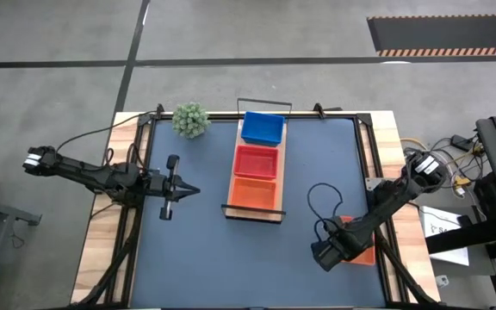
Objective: Stack baskets on shelf by color
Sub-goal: Stack the orange bin on top of the orange bin
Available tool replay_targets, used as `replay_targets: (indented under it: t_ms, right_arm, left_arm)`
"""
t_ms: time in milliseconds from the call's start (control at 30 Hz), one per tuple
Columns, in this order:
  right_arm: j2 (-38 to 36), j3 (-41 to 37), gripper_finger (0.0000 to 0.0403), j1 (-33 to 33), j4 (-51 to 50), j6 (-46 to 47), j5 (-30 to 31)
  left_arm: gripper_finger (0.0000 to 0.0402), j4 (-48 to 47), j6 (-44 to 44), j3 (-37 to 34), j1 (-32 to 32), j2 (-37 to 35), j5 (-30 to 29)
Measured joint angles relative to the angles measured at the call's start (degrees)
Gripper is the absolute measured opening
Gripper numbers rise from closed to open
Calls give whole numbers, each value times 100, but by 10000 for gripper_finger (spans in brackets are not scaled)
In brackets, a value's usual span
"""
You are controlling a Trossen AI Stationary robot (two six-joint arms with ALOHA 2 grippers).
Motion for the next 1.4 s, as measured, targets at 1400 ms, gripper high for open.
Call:
replay_targets:
  t_ms: [1400]
  right_arm:
    - [-295,3548,9,-1093,-3049,-4849,3099]
  left_arm:
    - [0,426,-6,4,-1,186,-2]
